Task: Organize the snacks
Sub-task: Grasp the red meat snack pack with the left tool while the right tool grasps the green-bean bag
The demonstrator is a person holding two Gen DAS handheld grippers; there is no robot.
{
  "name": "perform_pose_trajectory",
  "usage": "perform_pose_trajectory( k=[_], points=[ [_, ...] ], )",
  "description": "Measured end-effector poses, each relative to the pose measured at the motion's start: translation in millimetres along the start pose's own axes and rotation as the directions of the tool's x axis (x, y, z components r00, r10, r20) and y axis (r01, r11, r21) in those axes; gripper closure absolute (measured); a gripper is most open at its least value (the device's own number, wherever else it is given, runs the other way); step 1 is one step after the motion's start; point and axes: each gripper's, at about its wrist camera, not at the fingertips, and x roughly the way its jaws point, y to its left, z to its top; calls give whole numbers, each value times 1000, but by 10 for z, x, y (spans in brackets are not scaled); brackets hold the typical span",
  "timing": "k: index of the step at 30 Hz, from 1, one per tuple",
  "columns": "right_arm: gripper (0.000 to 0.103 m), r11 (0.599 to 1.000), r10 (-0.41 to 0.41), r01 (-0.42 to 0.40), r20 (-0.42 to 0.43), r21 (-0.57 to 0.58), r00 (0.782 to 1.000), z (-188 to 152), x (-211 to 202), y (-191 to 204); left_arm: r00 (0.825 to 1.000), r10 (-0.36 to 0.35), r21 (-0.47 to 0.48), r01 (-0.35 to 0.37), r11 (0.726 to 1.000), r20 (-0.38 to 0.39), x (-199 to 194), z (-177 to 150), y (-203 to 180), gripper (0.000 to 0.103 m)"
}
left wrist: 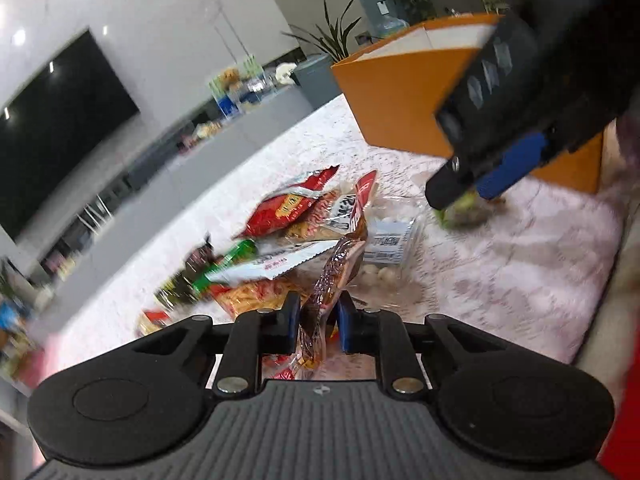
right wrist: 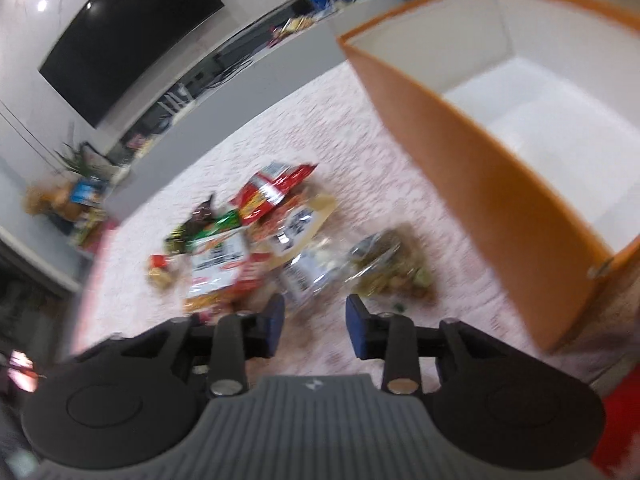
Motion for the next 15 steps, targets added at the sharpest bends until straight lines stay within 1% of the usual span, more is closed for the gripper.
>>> perform_pose_trajectory(
  k=[1, 3, 5, 6, 8, 9, 10, 13, 14, 15],
  points=[
    [63, 998, -44, 44, 13, -36, 999, -10, 9, 47, 1000, -23, -29, 22, 999, -8, -14, 5, 50, 83],
    [63, 987, -123, 126, 31, -99, 992, -41, 44, 139, 999, -48, -78, 46, 996, -22, -59, 6, 121, 83],
    [57, 969, -192, 197, 45, -148, 980, -56, 101, 215, 996, -86, -144, 80, 986, -39, -87, 14, 234, 83],
    [49, 954, -237, 243, 59, -176, 970, -58, 135, 262, 993, -108, -183, 97, 978, -47, -82, 16, 292, 83],
    [39, 924, -295, 311, 103, -224, 950, -54, 190, 340, 988, -142, -253, 123, 960, -57, -56, -1, 379, 83],
    [30, 911, -316, 336, 119, -239, 941, -33, 232, 352, 986, -156, -280, 133, 951, -59, -39, -14, 425, 83],
    [27, 899, -336, 359, 128, -252, 933, -20, 278, 373, 984, -167, -299, 142, 944, -60, -15, -22, 455, 83],
    [27, 874, -398, 413, 111, -258, 911, 3, 437, 372, 980, -193, -343, 163, 925, -56, 58, -36, 503, 82],
    [27, 867, -418, 431, 106, -252, 902, 12, 482, 361, 977, -204, -347, 173, 922, -55, 82, -33, 501, 78],
    [27, 859, -438, 450, 105, -244, 893, 23, 523, 344, 976, -213, -344, 183, 921, -49, 92, -32, 496, 76]
  ],
)
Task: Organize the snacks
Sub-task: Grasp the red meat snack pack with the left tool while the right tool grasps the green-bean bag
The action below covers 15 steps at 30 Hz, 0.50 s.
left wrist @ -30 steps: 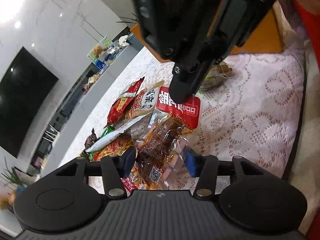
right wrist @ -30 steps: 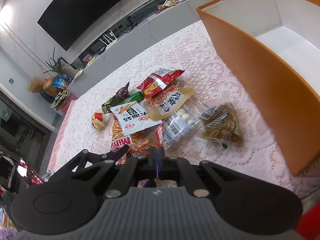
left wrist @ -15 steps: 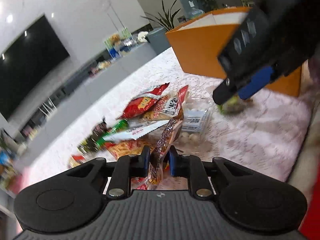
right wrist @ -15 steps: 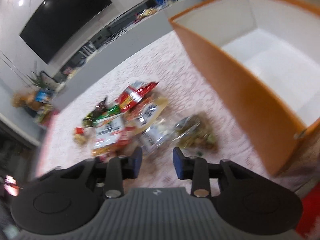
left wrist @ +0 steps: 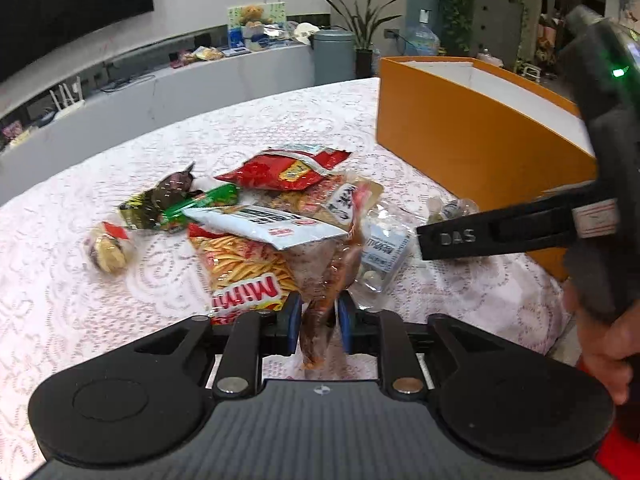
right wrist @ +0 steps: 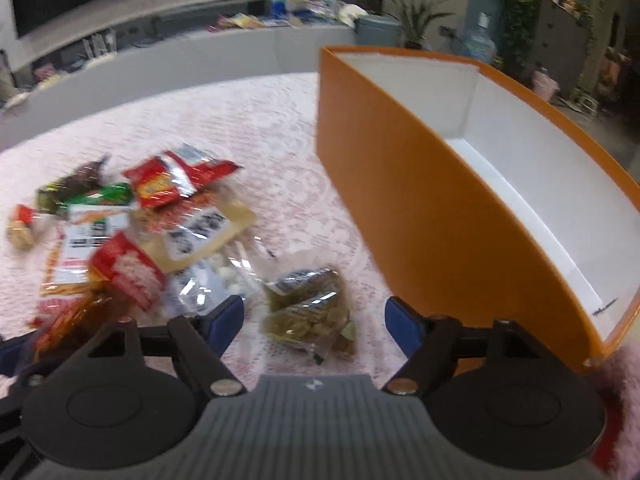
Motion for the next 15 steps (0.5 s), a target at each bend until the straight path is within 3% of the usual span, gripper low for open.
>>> perform_pose_trajectory(
  k=[5, 9, 15],
  points=[
    [29, 999, -32, 31, -18, -13, 999, -27, 147, 66, 1000, 4, 78, -6, 997, 20, 115, -3, -131, 71],
    [49, 1000, -10, 11, -62, 16, 998, -37, 249, 47, 1000, 16, 133, -18, 991, 18, 190, -38, -226, 66],
    [54, 998, 44, -41, -53, 53, 998, -55, 216, 2, 998, 30, 167, -38, 985, 48, 250, -68, -306, 65]
  ],
)
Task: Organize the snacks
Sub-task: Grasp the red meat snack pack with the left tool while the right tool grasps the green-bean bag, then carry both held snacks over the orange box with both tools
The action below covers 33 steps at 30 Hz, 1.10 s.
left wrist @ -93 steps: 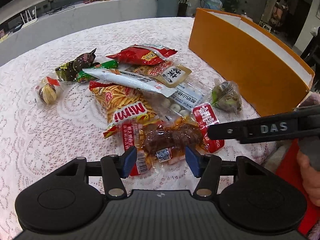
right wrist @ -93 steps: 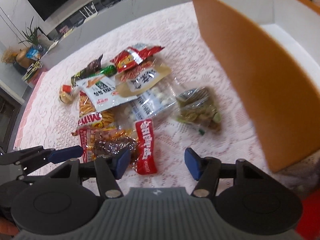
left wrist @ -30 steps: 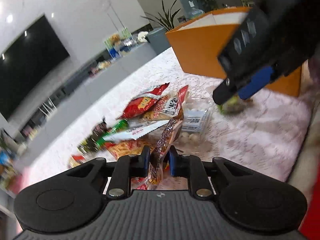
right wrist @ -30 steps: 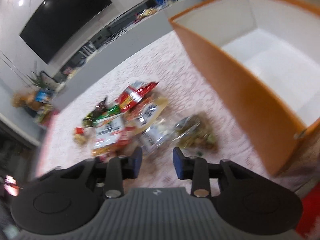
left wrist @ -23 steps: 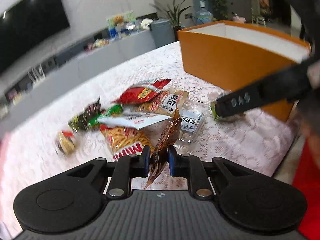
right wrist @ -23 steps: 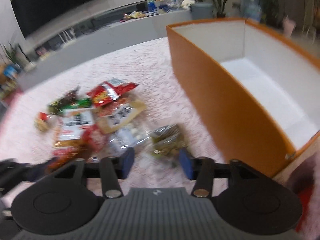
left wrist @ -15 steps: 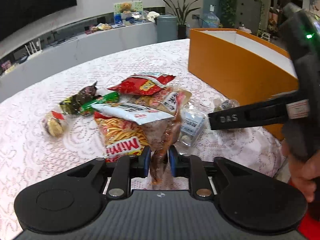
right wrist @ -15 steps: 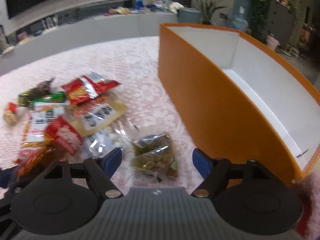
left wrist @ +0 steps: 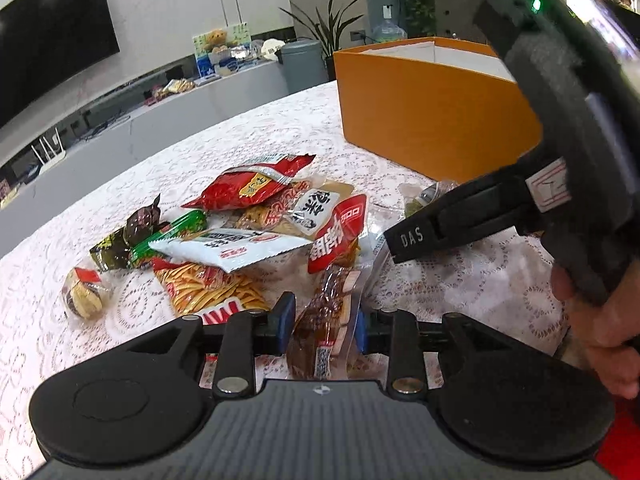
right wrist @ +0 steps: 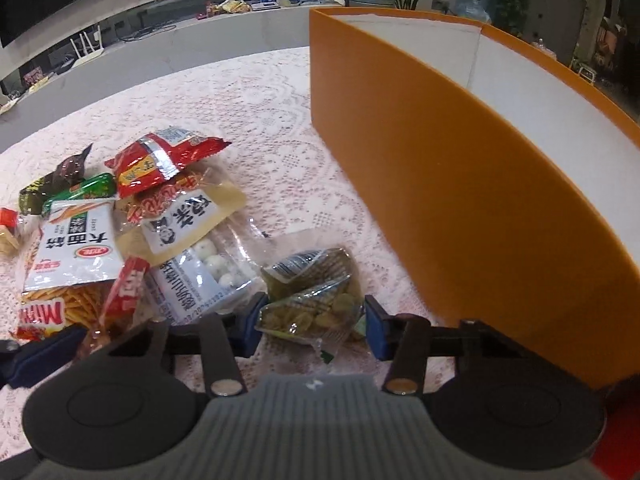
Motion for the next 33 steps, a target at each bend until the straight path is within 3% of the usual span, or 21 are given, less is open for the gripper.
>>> perform_pose_trajectory(
  k=[5, 6, 8, 11, 15, 20, 26, 33],
  points=[
    [55, 999, 29, -30, 22, 19, 999, -11, -93, -17, 999, 40, 105, -41, 994, 14, 27, -50, -156, 63],
    [55, 999, 32, -32, 27, 27, 999, -12, -108, -30, 999, 45, 114, -47, 992, 17, 23, -55, -172, 65],
    [55, 998, 48, -50, 28, 46, 998, -11, -135, -64, 998, 56, 119, -59, 991, 29, -5, -54, -190, 79],
    [55, 996, 64, -66, 39, 55, 997, -22, -191, -86, 996, 77, 101, -82, 992, 51, -75, -40, -194, 82],
    [55, 993, 105, -108, 67, 48, 992, -15, -315, -93, 994, 87, 18, -88, 996, 65, -194, 5, -108, 85],
    [55, 984, 176, -176, 51, -14, 983, -15, -465, -83, 997, 32, -168, -20, 986, 71, -372, 92, 99, 85],
    [55, 965, 242, -236, 40, -112, 969, -8, -699, -112, 997, -33, -379, 59, 923, 75, -564, 145, 295, 86],
    [55, 947, 304, -300, 22, -113, 952, 46, -959, -316, 993, -35, -471, 87, 878, 117, -872, 322, 284, 85]
  ],
)
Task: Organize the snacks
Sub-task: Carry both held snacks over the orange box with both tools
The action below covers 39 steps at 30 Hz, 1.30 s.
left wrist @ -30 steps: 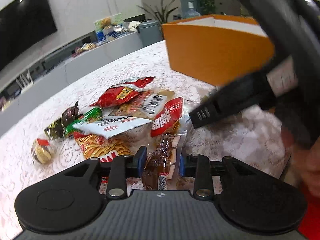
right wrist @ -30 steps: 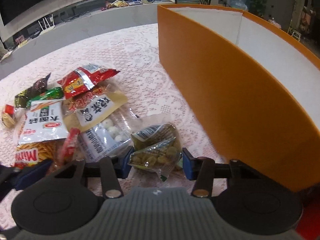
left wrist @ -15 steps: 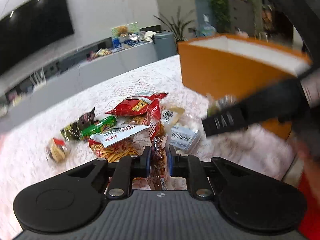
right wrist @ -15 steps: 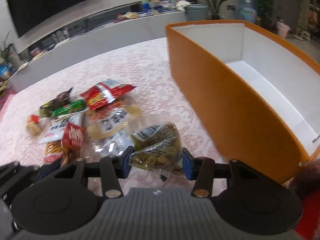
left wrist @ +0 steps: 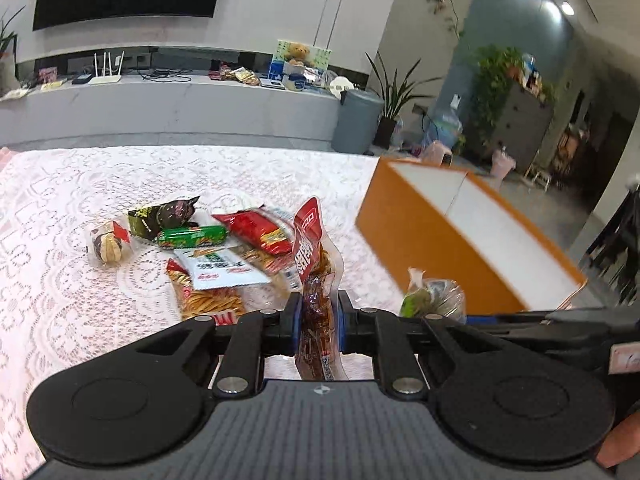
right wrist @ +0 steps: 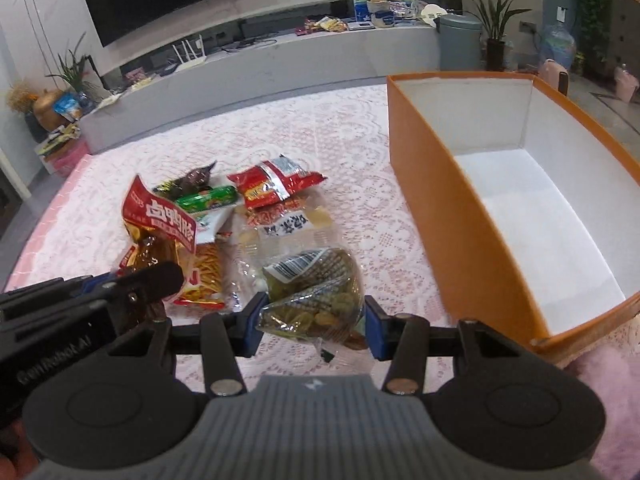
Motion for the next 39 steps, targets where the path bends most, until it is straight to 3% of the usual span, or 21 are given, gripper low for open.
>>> perform_pose_trajectory(
  k=[8, 13, 19, 26, 31, 36, 39],
  points=[
    [55, 998, 29, -28, 33, -48, 999, 194, -403, -235, 997, -79, -39, 79, 996, 8, -59, 289, -311, 85],
    [55, 996, -8, 12, 48, -89, 999, 355, -539, -494, 995, -104, -24, 104, 994, 2, 82, 474, -537, 85],
    [55, 990, -74, 76, 23, -121, 997, 540, -528, -920, 980, -194, -31, 193, 981, -36, 350, 635, -802, 85],
    [55, 977, -79, 63, -72, -204, 994, 772, -379, -1311, 950, -289, -55, 284, 957, -120, 750, 813, -1128, 85],
    [54, 948, -137, 87, -146, -305, 980, 828, -164, -1524, 924, -333, -81, 324, 943, -189, 1087, 868, -1288, 85],
    [54, 944, -141, 69, -206, -321, 968, 858, -6, -1719, 898, -352, -117, 332, 936, -263, 1460, 871, -1338, 85],
    [54, 939, -140, 55, -230, -340, 963, 893, 94, -1771, 896, -319, -113, 298, 948, -308, 1655, 814, -1362, 85]
  ],
)
